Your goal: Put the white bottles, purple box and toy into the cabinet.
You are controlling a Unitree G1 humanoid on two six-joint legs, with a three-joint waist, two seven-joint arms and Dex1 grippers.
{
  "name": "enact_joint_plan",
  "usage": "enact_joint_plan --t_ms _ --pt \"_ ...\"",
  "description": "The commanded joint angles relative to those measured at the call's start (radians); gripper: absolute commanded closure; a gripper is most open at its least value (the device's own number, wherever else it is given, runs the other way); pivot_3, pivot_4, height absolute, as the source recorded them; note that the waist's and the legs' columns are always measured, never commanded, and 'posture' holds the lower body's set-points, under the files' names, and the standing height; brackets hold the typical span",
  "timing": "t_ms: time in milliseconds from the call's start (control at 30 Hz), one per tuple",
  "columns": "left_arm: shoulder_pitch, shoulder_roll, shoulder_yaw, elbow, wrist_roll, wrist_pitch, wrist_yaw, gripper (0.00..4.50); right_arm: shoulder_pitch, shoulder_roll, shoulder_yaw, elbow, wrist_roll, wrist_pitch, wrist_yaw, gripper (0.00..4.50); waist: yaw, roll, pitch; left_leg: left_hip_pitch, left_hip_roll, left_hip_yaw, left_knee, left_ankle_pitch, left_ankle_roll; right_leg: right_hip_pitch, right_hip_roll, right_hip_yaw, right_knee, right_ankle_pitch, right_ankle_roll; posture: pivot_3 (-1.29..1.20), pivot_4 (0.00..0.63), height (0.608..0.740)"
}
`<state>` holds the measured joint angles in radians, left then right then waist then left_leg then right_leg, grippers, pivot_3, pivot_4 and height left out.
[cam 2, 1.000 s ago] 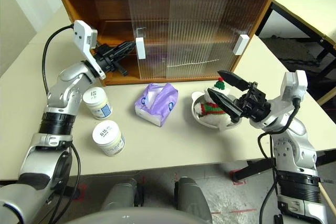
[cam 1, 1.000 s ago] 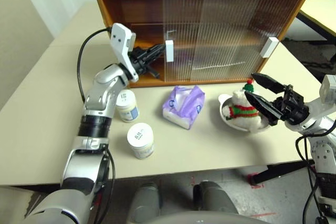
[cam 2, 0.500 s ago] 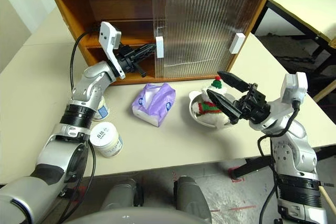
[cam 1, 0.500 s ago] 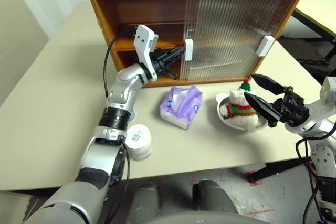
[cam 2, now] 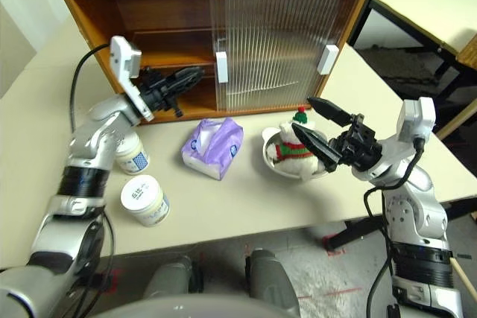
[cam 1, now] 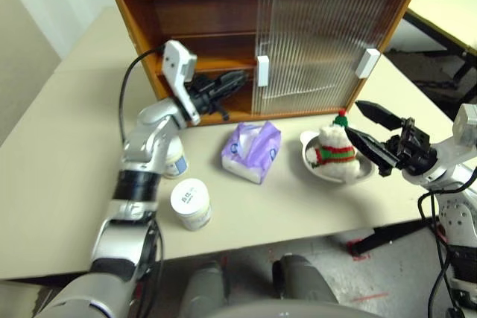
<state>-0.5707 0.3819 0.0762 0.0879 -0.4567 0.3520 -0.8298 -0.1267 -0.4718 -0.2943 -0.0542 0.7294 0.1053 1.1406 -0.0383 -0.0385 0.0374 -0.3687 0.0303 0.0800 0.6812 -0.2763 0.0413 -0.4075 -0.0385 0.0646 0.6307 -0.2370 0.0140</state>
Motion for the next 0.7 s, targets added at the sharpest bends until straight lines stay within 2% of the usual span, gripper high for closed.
enact_joint_plan --t_ms 33,133,233,333,533,700 --pt "0.057 0.114 0.092 -0.128 -0.087 0.106 -0.032 2.37 -0.017 -0.008 0.010 0.036 -0.010 -0.008 0.022 0.00 0.003 0.000 0.000 0.001 0.000 -0.001 0.000 0.000 0.000 0.000 0.000 0.000 0.001 0.000 -0.001 0.05 0.000 0.740" --pt "0.129 0.220 0.163 -0.178 -0.119 0.139 -0.054 1.24 -0.032 -0.011 0.012 0.062 -0.014 -0.010 0.033 0.00 0.007 0.001 0.000 0.003 0.000 0.000 0.000 0.000 0.000 0.001 0.000 0.000 0.004 -0.002 -0.002 0.07 0.000 0.740" --pt "0.248 0.289 0.253 -0.194 -0.115 0.026 -0.126 0.01 -0.057 -0.013 0.014 0.097 -0.018 -0.016 0.051 0.00 0.012 0.001 0.000 0.005 0.000 0.000 0.000 0.000 -0.001 0.002 -0.001 0.000 0.005 -0.003 -0.003 0.09 0.000 0.740" --pt "0.350 0.288 0.297 -0.213 -0.123 -0.054 -0.166 0.01 -0.074 -0.010 0.016 0.122 -0.024 -0.022 0.060 0.00 0.027 0.001 0.000 0.007 0.000 0.001 0.000 -0.001 -0.002 0.002 -0.001 -0.001 0.006 -0.005 -0.005 0.10 0.000 0.740" --pt "0.631 0.228 0.372 -0.247 -0.112 -0.201 -0.190 0.01 -0.077 0.003 0.029 0.135 -0.027 -0.019 0.074 0.00 0.039 0.001 0.000 0.010 -0.001 0.004 -0.001 -0.003 -0.006 0.002 -0.010 -0.002 0.011 -0.009 -0.006 0.12 0.000 0.740" --pt "0.688 0.204 0.334 -0.203 -0.089 -0.278 -0.197 0.01 -0.090 -0.004 0.025 0.162 -0.031 -0.023 0.085 0.00 0.064 0.000 0.000 0.010 -0.001 0.004 -0.001 -0.004 -0.007 0.002 -0.011 -0.004 0.011 -0.011 -0.003 0.13 0.000 0.740"
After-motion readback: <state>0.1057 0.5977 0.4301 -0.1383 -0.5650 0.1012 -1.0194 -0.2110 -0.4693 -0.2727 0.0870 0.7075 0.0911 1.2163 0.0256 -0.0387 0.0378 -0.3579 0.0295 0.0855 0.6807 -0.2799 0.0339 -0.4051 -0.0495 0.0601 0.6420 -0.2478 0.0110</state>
